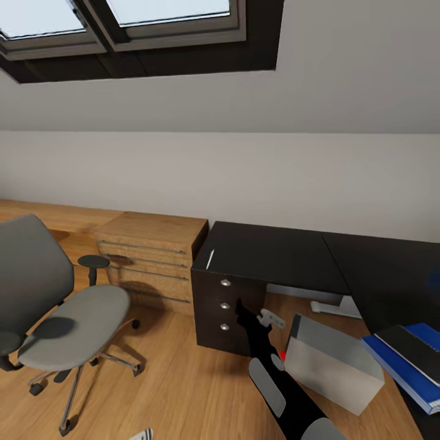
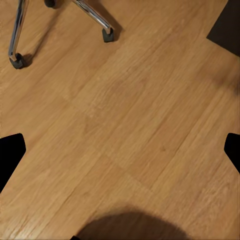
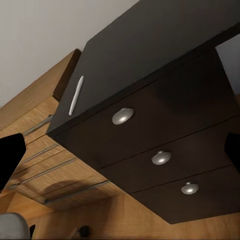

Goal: In the bedroom, organize the workspace by keeping the computer under the desk, ensuring the monitor is on the desk, placing the keyboard on the desk next to the monitor, placing the mouse on the desk next to the keyboard, moving the folder from the swivel chair onto the desk next to the mouse, stacking the notebook on top of the folder with the pen on top of the notebook, and positioning the swivel chair next to the desk.

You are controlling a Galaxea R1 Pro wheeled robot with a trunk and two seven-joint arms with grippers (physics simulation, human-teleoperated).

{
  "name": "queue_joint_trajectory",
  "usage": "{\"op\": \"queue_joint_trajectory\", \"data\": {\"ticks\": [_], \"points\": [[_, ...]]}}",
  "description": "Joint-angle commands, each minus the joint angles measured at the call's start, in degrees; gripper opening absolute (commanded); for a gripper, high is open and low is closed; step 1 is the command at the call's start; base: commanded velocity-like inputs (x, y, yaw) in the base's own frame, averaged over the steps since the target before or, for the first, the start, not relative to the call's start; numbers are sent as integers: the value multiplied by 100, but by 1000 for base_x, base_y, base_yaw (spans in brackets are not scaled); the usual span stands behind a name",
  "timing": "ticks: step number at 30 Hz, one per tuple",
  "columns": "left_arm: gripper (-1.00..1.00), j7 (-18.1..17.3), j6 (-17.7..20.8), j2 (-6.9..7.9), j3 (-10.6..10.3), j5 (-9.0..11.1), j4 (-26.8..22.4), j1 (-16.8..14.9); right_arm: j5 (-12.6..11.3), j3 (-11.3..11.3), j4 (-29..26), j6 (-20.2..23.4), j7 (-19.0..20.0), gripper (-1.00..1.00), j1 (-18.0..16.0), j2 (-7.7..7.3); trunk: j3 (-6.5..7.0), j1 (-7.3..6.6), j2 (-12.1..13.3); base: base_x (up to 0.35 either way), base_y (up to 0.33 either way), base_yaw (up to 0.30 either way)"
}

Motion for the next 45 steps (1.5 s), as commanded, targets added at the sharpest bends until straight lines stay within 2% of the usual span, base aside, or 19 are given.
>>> {"op": "queue_joint_trajectory", "data": {"ticks": [1, 6, 7, 32, 33, 34, 36, 37, 39, 40, 41, 42, 43, 45], "points": [[100, 32, -39, 8, -28, 62, -8, -1, -51, 29, -4, -4, 5, 100, -5, -5, 14, -22, 38, 0, 0, 0], [100, 34, -41, 8, -27, 61, -8, -2, -46, 29, -18, 158, 166, 100, -4, -6, 104, -132, 239, 0, 0, 0], [100, 34, -41, 8, -27, 62, -8, -1, -45, 29, -19, 230, 347, 100, -4, -7, 122, -154, 279, 0, 0, 0], [100, 34, -41, 8, -27, 64, -12, 0, -43, 20, -27, 230, 353, 100, -4, -24, 570, -703, 1282, 0, 0, 0], [100, 13, 124, 77, 350, 68, -420, -1, -41, 20, -29, 230, 345, 100, -4, -30, 588, -725, 1322, 0, 0, 0], [100, 11, 398, 89, 521, 68, -687, -3, -40, 22, -29, 230, 343, 100, -4, -28, 606, -747, 1362, 0, 0, 0], [100, 10, 788, 98, 682, 66, -988, -3, -40, 24, -29, 230, 341, 100, -4, -27, 642, -791, 1442, 0, 0, 0], [100, 14, 2437, 106, 1313, 66, -2210, -11, -34, 25, -27, 271, 296, 100, -7, -21, 660, -813, 1482, 0, 0, 0], [100, 15, 2958, 100, 1493, 74, -2647, -88, 8, 21, -28, 431, 277, 100, -10, -23, 696, -857, 1563, 0, 0, 0], [100, 20, 3661, 87, 1609, 336, -2940, -600, 332, 2, -33, 1104, 136, 100, -140, -80, 714, -879, 1603, 0, 0, 0], [100, 22, 3848, 92, 1647, 572, -2928, -761, 469, -1, -27, 1338, 32, 100, -236, -117, 732, -901, 1643, 0, 0, 0], [100, 21, 3939, 94, 1678, 714, -2912, -838, 537, -2, -22, 1466, -34, 100, -286, -132, 750, -923, 1683, 0, 0, 0], [100, 16, 4108, 98, 1748, 1024, -2885, -974, 659, -4, -16, 1757, -193, 100, -383, -154, 768, -945, 1723, 0, 0, 0], [100, 13, 4254, 104, 1817, 1321, -2868, -1069, 747, -5, -11, 2091, -383, 100, -472, -167, 804, -989, 1803, 0, 0, 0]]}}
